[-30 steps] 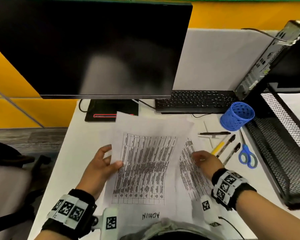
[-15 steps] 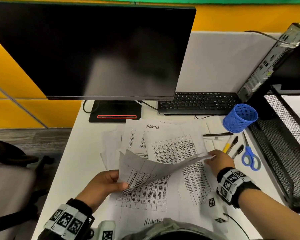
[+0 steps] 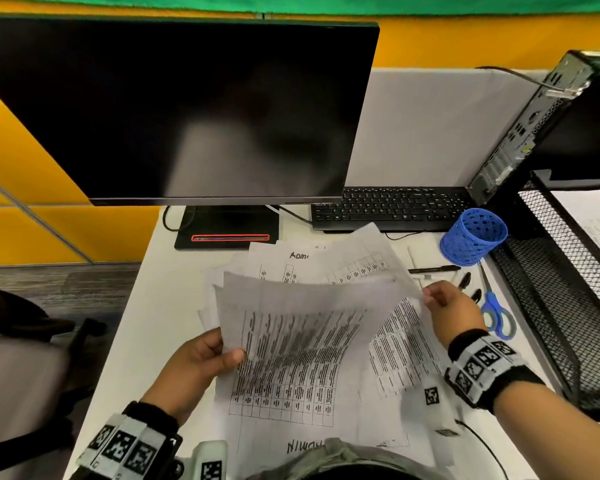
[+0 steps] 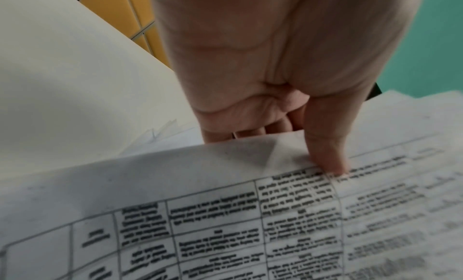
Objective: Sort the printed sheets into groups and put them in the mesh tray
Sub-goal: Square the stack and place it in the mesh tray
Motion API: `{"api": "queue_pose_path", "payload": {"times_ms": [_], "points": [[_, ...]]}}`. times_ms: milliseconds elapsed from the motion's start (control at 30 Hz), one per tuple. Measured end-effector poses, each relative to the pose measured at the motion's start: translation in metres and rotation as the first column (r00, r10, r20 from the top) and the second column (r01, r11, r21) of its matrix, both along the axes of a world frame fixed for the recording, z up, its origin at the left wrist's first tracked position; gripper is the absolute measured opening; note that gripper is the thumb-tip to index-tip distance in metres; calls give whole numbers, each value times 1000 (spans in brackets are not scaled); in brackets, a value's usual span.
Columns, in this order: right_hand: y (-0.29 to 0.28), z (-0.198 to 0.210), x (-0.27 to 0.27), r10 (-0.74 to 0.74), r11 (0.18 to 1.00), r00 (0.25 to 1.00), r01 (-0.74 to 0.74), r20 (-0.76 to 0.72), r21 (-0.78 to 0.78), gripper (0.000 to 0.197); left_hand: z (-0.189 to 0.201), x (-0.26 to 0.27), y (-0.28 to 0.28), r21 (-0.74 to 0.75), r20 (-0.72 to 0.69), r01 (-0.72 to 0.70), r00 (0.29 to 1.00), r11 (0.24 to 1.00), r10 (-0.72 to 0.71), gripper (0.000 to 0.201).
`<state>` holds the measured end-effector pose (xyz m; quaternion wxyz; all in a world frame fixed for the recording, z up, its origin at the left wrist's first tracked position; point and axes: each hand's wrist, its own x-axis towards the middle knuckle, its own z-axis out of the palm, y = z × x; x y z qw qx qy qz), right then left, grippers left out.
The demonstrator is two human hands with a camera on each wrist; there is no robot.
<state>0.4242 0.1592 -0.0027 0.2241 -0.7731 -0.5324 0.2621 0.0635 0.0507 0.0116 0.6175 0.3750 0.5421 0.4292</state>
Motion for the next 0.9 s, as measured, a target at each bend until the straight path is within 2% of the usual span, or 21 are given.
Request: {"api": "queue_pose_path", "payload": {"times_ms": [67, 133, 200, 267, 333, 400, 567, 633, 700, 767, 833, 900], "points": [[0, 12, -1, -25, 998, 975, 38, -219, 52, 8, 10, 3, 7, 31, 24, -16, 1000, 999, 16, 82], [-3, 25, -3, -22, 998, 918, 46, -397, 51, 12, 20, 7, 17, 42, 51, -71, 996, 997, 68, 63], [-5, 38, -7, -17, 999, 828, 37, -560, 25, 16, 31, 14, 30, 56, 33, -152, 988, 987, 150, 36], [-8, 46, -14, -18, 999, 702, 35, -712, 10, 19, 41, 23, 42, 89, -7, -214, 976, 973, 216, 32], [-9, 50, -20, 1, 1000, 604, 2, -797, 2, 19, 52, 33, 52, 129, 1, -268, 963, 955, 270, 31], [-11, 51, -29, 26, 999, 561, -38, -827, 6, 20, 59, 43, 60, 174, -25, -281, 957, 944, 290, 28], [-14, 56, -50, 54, 995, 581, 38, -812, 93, 27, 68, 64, 73, 245, -125, -334, 920, 910, 371, 16], [-14, 66, -57, 140, 984, 636, -6, -759, 176, 28, 76, 72, 76, 308, -164, -369, 887, 877, 431, 12], [-16, 80, -64, 250, 957, 710, -79, -659, 278, 13, 89, 81, 77, 403, -146, -403, 858, 822, 493, 17], [-16, 89, -71, 317, 917, 761, -94, -566, 387, 32, 102, 86, 73, 529, -57, -398, 865, 750, 499, 28], [-19, 93, -72, 315, 888, 798, -57, -514, 456, 35, 106, 89, 65, 633, -9, -343, 893, 694, 450, 42], [-23, 89, -73, 324, 882, 797, -58, -510, 468, 32, 97, 91, 57, 640, -32, -272, 925, 718, 379, 47]]}}
